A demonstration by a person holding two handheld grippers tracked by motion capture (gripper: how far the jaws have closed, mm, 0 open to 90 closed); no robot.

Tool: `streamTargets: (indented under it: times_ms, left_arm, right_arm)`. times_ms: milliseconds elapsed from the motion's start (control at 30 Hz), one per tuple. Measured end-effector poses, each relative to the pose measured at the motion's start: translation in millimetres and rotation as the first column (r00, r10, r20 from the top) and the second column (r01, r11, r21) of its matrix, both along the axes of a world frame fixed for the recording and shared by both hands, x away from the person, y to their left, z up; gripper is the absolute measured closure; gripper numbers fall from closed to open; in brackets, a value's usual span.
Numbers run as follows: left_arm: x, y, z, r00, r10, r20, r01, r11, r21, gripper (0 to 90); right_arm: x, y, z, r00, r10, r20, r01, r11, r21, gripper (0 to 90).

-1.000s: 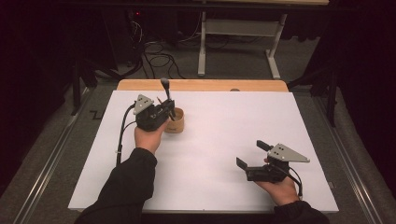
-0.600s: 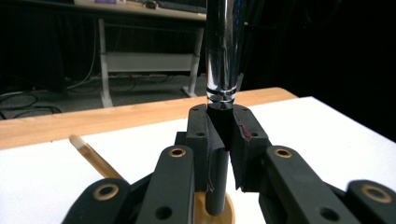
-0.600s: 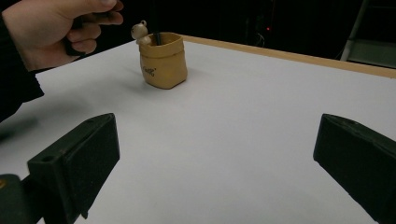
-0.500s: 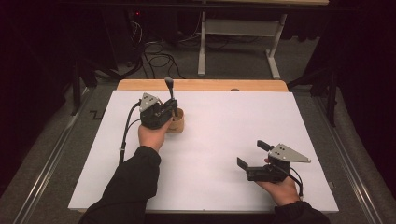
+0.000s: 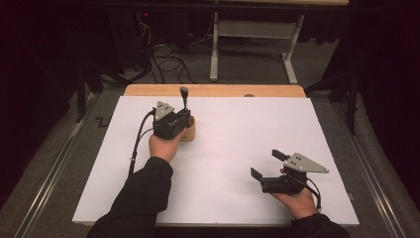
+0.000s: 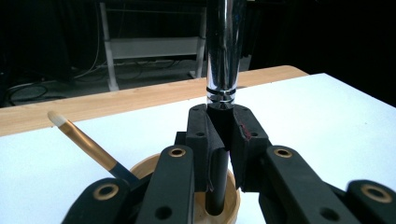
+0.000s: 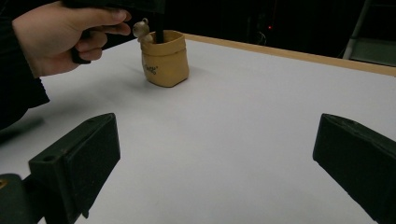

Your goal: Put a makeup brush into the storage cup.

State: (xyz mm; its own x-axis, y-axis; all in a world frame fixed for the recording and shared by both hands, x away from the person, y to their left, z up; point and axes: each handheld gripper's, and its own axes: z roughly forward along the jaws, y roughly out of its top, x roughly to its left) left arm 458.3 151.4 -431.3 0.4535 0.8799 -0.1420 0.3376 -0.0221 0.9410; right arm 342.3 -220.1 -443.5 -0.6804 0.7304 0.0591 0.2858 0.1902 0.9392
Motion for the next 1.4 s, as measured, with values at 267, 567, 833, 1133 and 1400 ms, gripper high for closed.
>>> streamTargets:
  times_ms: [267, 567, 833, 1133, 1400]
  left_arm:
    - [-0.5, -4.2, -6.9, 0.9999, -0.004, -0.014, 0.004, 0.9995, 0.031, 79.0]
    - [-0.5, -6.4, -9.3, 0.9996, -0.001, -0.029, 0.003, 0.9985, 0.055, 78.9]
    - [-0.7, -11.4, -14.4, 0.9994, -0.005, -0.035, 0.009, 0.9942, 0.107, 78.9]
    - [-0.6, -13.1, -16.7, 0.9994, 0.005, -0.035, 0.000, 0.9905, 0.138, 78.8]
    - [-2.3, -12.9, -13.4, 0.9994, -0.025, -0.023, 0.027, 0.9945, 0.101, 75.2]
  right_arm:
    - [0.0, 0.2, -0.4, 1.0000, 0.004, -0.004, -0.004, 1.0000, 0.003, 1.3]
    - [-0.2, 0.7, -0.5, 1.0000, 0.004, -0.004, -0.004, 1.0000, 0.002, 1.3]
    - [-0.3, 1.4, -0.9, 0.9999, 0.004, -0.010, -0.004, 1.0000, 0.000, 1.3]
    - [-0.3, 1.2, -1.1, 1.0000, 0.006, -0.006, -0.006, 1.0000, -0.003, 1.3]
    - [-0.4, 1.5, -1.1, 1.0000, 0.006, -0.008, -0.006, 1.0000, -0.003, 1.3]
